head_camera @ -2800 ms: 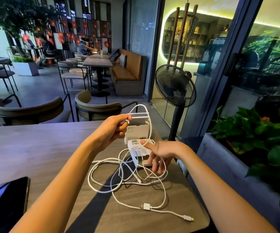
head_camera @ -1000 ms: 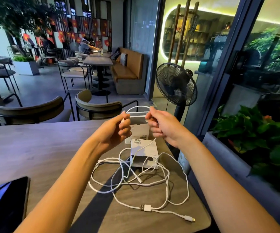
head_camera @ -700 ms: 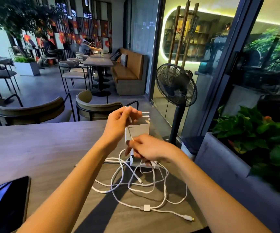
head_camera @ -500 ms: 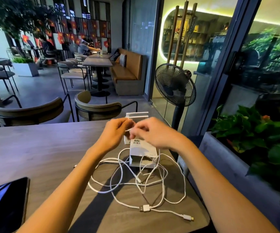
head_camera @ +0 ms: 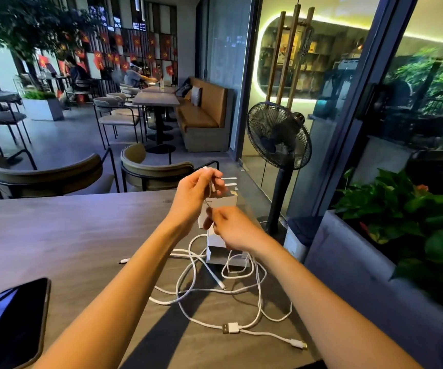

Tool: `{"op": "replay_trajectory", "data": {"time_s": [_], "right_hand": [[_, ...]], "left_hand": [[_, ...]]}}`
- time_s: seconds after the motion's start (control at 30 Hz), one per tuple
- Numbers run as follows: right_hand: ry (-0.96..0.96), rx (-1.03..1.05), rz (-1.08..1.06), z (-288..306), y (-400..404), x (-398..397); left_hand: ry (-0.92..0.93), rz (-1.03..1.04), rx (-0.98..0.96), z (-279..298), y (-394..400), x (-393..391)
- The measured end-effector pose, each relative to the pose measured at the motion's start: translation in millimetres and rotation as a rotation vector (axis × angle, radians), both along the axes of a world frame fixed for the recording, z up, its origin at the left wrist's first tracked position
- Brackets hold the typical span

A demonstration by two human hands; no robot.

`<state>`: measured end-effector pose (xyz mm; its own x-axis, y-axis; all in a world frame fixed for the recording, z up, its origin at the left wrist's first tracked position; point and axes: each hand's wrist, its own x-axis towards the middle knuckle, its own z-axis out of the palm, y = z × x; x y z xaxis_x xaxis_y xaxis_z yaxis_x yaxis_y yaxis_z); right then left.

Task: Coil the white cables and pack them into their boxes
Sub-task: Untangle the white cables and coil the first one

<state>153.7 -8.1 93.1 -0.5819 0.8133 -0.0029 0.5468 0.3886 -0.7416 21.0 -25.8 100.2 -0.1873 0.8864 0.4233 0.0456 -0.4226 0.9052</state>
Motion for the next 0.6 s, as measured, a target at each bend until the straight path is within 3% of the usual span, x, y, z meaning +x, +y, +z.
{"op": "replay_trajectory", "data": {"time_s": [0.17, 0.27, 0.4, 0.5, 0.6], "right_hand": [[-0.224, 0.161, 0.079, 26.8, 2.0, 7.6], [-0.194, 0.268, 0.043, 54.5, 4.2, 29.6], [-0.051, 0.321, 0.056, 76.0, 8.4, 45.6], [0.201, 0.342, -0.02, 66.7, 18.2, 40.4], [0.469, 0.006, -0.114, 48.2, 25.5, 33.8]], "left_hand": [[0.608, 0.237, -0.001, -11.6, 1.9, -6.0], [0.676, 0.225, -0.026, -17.2, -2.4, -20.8], [0.442, -0.056, -0.132, -13.4, -15.8, -12.6], [0.093, -0.276, -0.138, 0.7, -21.9, -6.9], [-0.379, -0.463, -0.181, 12.5, -19.6, -13.1]]}}
